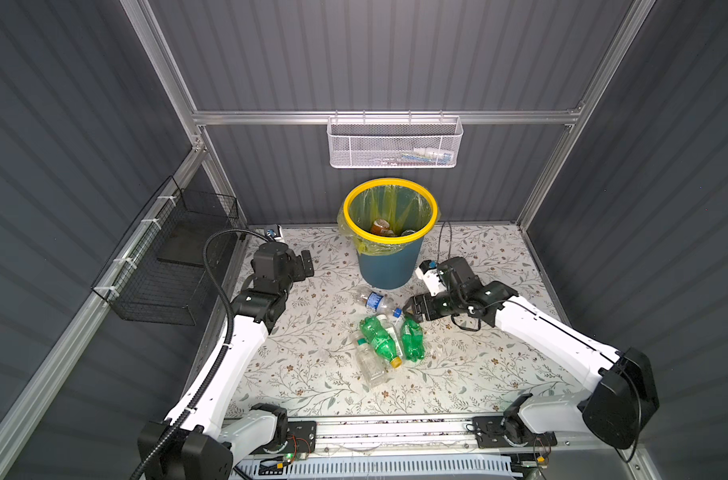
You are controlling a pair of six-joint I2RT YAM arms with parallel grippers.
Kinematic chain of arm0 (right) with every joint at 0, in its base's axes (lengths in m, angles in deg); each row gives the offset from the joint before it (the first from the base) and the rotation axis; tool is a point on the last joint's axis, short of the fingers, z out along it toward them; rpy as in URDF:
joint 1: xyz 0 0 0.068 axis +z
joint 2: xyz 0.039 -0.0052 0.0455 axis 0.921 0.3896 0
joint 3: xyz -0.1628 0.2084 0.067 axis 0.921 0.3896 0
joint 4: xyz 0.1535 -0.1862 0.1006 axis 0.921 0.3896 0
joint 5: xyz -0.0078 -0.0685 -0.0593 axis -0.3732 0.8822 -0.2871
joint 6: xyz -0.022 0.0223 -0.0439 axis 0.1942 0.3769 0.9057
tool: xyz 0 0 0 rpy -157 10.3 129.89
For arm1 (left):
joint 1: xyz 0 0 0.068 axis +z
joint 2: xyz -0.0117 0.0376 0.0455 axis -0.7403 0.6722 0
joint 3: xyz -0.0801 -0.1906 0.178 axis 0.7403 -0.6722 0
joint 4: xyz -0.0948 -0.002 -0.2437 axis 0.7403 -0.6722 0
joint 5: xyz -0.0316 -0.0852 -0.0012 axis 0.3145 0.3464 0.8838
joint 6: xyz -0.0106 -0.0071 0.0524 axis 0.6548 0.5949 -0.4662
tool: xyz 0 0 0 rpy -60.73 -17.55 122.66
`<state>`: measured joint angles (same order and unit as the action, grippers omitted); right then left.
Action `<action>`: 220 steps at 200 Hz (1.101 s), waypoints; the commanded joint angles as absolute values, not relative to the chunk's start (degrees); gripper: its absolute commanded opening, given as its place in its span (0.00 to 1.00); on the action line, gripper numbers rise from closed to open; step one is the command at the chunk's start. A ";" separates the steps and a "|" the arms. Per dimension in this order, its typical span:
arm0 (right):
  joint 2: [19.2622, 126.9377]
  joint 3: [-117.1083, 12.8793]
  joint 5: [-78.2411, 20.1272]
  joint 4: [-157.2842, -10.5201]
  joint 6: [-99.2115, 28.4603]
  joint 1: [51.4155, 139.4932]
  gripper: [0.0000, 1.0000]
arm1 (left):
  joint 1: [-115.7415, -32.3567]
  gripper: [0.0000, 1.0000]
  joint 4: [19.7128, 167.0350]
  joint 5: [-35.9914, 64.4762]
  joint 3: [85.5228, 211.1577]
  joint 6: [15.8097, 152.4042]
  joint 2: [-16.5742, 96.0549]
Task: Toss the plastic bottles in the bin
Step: 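Withdraw the left gripper while the right gripper grasps a green bottle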
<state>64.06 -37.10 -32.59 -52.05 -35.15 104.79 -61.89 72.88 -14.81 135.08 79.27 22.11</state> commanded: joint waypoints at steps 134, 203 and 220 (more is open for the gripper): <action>86.00 -51.20 -23.23 -46.32 -31.84 123.23 0.87 | -54.45 1.00 79.11 -9.96 125.31 84.02 22.92; 87.65 -50.63 -21.14 -46.07 -32.00 123.98 0.75 | -54.07 1.00 79.57 -8.22 125.02 84.60 23.83; 86.80 -50.64 -20.42 -45.97 -32.24 123.95 0.68 | -54.01 1.00 79.72 -8.09 124.84 84.70 23.75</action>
<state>87.80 -50.15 -22.10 -47.37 -32.29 123.69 -54.39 78.94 -9.11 125.97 83.86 23.51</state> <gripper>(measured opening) 0.725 0.997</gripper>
